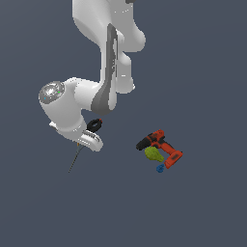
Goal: Pick up a designated object from a clutter of objects.
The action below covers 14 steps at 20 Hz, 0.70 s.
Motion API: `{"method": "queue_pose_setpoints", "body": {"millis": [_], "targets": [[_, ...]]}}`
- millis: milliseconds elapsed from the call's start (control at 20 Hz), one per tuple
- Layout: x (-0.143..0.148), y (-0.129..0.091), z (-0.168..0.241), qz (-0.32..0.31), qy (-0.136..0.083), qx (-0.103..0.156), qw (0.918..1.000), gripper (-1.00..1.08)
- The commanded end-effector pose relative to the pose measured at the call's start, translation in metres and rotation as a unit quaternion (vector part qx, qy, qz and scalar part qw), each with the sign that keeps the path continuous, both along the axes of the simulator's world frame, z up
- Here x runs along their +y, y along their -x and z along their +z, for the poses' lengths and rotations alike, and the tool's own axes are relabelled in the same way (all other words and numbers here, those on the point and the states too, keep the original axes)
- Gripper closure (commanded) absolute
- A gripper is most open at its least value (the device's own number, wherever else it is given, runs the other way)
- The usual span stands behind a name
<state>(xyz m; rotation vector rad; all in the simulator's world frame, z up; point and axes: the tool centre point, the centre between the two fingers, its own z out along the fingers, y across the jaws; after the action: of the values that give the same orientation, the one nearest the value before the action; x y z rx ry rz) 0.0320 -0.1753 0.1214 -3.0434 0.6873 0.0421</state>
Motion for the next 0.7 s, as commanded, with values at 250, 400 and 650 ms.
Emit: {"method": "queue_pose_setpoints", "body": {"millis": [250,400,650], "targets": [[-0.051,0.009,-0.046,-0.059,0.01,-0.008,0.9982,-0.92],[-0.061,0.012,-0.056,-0.07,0.013,-0.009,0.9974,-0.92],[-0.065,0.014,-0.059,-0.074,0.014,-0.009,0.9971,-0.92]]}}
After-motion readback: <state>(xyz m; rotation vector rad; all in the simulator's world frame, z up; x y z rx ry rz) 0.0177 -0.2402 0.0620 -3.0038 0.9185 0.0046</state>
